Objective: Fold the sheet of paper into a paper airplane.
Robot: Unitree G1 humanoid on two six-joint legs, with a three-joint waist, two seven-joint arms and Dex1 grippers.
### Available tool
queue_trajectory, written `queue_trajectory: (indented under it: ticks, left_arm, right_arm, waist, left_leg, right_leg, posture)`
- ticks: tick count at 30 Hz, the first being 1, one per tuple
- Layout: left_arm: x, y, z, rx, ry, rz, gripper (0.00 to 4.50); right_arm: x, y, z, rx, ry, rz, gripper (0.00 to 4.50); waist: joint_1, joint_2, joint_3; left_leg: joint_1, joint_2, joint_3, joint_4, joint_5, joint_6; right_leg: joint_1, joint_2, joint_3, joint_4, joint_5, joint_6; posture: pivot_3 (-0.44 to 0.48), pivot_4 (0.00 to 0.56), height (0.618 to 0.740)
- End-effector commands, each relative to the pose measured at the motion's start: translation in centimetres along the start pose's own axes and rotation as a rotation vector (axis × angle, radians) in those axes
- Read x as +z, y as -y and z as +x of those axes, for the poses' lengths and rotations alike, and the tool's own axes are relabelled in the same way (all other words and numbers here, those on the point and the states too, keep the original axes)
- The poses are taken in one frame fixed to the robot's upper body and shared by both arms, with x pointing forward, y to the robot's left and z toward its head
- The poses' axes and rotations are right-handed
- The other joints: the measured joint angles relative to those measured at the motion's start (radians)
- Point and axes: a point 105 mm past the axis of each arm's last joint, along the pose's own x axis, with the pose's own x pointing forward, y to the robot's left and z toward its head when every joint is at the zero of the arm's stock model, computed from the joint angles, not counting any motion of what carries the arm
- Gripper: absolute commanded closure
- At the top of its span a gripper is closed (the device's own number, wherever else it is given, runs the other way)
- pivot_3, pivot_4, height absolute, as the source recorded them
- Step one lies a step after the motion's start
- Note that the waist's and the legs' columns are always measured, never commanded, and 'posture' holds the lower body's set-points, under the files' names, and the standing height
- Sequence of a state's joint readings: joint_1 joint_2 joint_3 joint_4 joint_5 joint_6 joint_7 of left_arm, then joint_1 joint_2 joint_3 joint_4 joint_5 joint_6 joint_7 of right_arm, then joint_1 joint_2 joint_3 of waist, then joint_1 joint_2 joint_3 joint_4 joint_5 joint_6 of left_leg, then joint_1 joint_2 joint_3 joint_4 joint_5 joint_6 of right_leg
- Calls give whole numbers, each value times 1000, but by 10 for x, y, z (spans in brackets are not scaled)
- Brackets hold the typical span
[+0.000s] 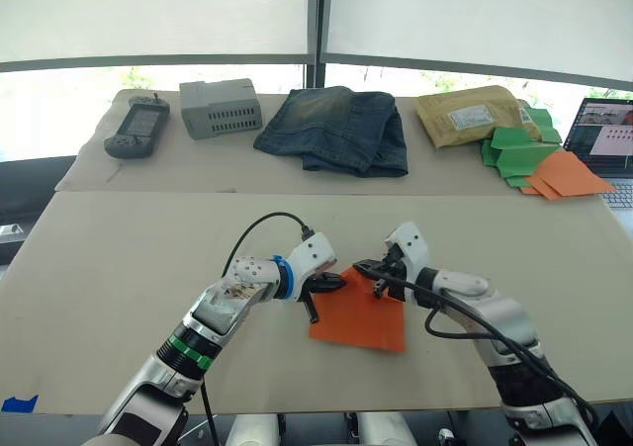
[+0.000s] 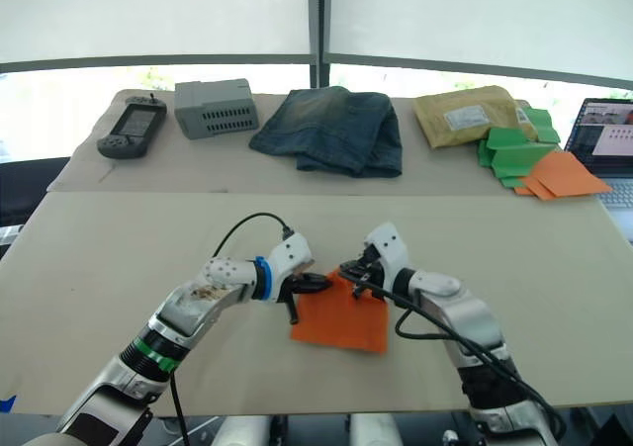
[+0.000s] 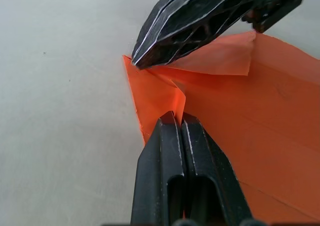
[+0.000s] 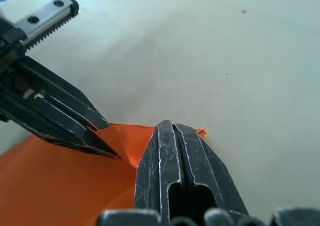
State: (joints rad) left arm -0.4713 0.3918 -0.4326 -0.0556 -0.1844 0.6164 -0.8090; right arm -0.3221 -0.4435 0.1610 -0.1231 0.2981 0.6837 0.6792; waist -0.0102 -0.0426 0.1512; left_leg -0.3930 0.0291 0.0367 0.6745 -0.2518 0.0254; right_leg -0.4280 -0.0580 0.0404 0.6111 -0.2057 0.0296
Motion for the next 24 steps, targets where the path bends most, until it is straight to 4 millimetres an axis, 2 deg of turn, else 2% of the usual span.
queue_trajectory:
  ticks: [1,8,13,16,20,24]
  left_arm:
    - [-13,2,2,2,-52,-15,4447]
    - [-2,-6,0,55,15,-104,4447]
    - [5,-3,-6,26,54,-195,3092]
    - [5,-19,-11,128,66,-226,2016]
    - [27,-31,-37,105,238,-453,700]
    - [45,-38,-64,44,384,-592,700]
  right_arm:
    - [1,3,1,41,-21,-45,4500]
    - [-19,2,2,80,-99,-52,4500]
    - [-26,-1,7,97,-119,-57,4500]
    - [-29,-4,9,108,-125,-54,4500]
    - [-36,-7,12,118,-138,-50,4500]
    - [-39,-9,14,125,-146,-43,4500]
  waist:
    - [-1,0,0]
    - [0,0,0]
    - [-2,0,0]
    - [-3,0,0]
    - [-9,0,0]
    - [-10,0,0]
  left_leg:
    - [0,0,0,0,0,0]
    - [2,0,0,1,0,0]
    - [3,0,0,3,0,0]
    - [3,1,0,2,0,0]
    - [3,1,0,2,0,0]
    - [4,2,-1,2,0,0]
  right_leg:
    - [0,0,0,0,0,0]
    - [2,0,0,0,0,1]
    - [3,0,0,1,1,2]
    - [3,0,0,1,1,2]
    - [3,1,0,2,1,1]
    - [3,2,0,2,1,1]
  posture:
    - [0,150,722]
    - [0,150,722]
    - [0,150,722]
    - [0,150,722]
    - [0,150,722]
    - [0,150,722]
